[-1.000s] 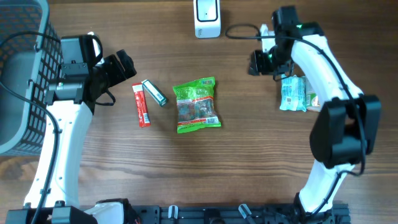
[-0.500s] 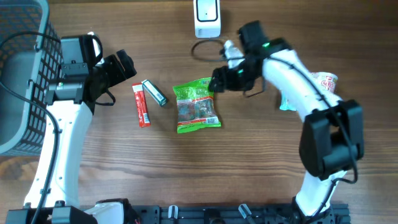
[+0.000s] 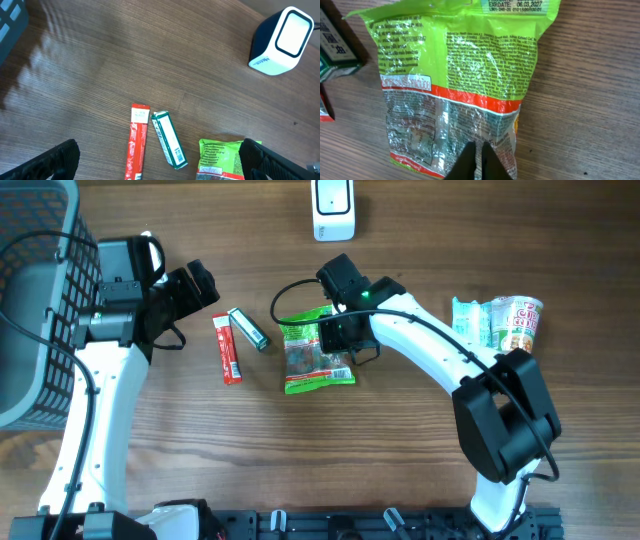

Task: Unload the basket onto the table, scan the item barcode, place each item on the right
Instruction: 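Move the right gripper to the green snack bag and grasp it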

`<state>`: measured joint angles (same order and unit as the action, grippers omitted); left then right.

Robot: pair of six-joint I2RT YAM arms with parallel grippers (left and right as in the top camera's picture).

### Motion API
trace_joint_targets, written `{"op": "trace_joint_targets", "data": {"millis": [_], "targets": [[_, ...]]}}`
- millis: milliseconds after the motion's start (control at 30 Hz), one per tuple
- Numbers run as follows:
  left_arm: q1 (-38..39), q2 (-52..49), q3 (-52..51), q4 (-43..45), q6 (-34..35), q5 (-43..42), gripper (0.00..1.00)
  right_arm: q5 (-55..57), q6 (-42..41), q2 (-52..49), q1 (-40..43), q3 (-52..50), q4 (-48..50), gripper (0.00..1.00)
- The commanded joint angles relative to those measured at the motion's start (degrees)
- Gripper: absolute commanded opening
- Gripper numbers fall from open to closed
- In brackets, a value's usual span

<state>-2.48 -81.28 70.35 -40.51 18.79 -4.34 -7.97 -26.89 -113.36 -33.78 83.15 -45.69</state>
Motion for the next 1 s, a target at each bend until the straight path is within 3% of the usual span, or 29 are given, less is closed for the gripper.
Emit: {"op": "trace_joint_targets", "data": {"millis": [0,267,600,967], "targets": [[-0.2,-0.2,0.2,0.2,-0.3,0.4,1.00,-1.1,-1.6,-0.6,-0.1,-0.4,-0.8,0.04],[-0.2,-0.2,0.2,0.2,-0.3,0.4,1.00,-1.1,-4.8,-0.6,-0.9,-0.4,-7.0,0.04],[-0.2,-0.2,0.2,0.2,-0.3,0.4,1.00,0.5,-7.8,-0.6,-2.1,-0.6,-6.9,0.04],[-0.2,-0.2,0.2,0.2,-0.3,0.4,1.00,1.5,-10.4,-0.6,-2.1,-8.6,3.8,0.04]]}}
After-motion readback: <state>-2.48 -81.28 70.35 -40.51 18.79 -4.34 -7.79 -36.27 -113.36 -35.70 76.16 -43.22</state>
